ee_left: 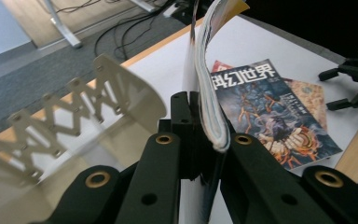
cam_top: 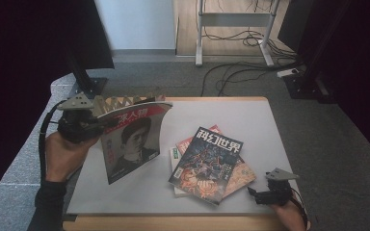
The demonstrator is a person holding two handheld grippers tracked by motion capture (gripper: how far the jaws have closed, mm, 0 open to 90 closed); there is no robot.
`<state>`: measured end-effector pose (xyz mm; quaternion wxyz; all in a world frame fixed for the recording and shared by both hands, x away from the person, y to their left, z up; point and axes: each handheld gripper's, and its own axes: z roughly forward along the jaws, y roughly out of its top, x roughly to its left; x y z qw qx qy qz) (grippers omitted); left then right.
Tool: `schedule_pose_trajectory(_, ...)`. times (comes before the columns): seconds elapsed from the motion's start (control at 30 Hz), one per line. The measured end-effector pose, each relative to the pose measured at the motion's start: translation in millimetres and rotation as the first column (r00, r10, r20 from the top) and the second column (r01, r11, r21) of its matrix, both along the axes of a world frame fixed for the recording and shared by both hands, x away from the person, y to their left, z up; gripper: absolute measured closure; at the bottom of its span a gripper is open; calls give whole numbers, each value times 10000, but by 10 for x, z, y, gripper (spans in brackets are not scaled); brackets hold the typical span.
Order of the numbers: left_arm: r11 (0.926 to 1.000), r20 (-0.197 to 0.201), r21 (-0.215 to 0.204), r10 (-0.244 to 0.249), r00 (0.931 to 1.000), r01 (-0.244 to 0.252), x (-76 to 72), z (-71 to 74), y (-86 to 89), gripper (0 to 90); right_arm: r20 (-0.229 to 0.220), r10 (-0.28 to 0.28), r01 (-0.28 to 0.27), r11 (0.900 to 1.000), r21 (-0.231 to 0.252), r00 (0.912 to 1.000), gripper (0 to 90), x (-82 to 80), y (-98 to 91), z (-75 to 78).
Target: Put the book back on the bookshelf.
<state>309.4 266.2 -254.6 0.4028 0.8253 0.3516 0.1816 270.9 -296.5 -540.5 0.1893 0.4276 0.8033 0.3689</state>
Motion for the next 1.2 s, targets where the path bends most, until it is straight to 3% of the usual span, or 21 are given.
schedule_pose_trajectory(0.27,9981,-64,4,621,9980,-621,-55,-2,221,869,15,-25,25,10000,11,10000,14,-1,1,-2)
schedule_pose_trajectory(0.57,9903,-208,-264,1357,9905,-1362,-90,-12,494,869,18,-18,18,10000,7,10000,14,-1,1,-2)
schedule_pose_trajectory(0.73,9841,-236,-268,1750,9843,-1756,-104,-15,634,869,8,-23,23,10000,9,10000,14,-1,2,-2)
schedule_pose_trajectory(0.87,9753,-313,-313,2176,9755,-2186,-106,-40,780,869,8,-13,13,10000,3,10000,14,-2,2,-2)
schedule_pose_trajectory(1.03,9696,-287,-337,2415,9700,-2424,-104,-80,864,869,7,-12,12,10000,3,10000,14,-1,2,-2)
schedule_pose_trajectory(1.13,9611,-356,-358,2725,9615,-2738,-76,-128,949,869,5,-15,15,10000,2,10000,14,-1,2,-2)
schedule_pose_trajectory(1.2,9593,-368,-365,2788,9596,-2801,-67,-136,966,869,8,-14,14,10000,-1,10000,14,-1,2,-2)
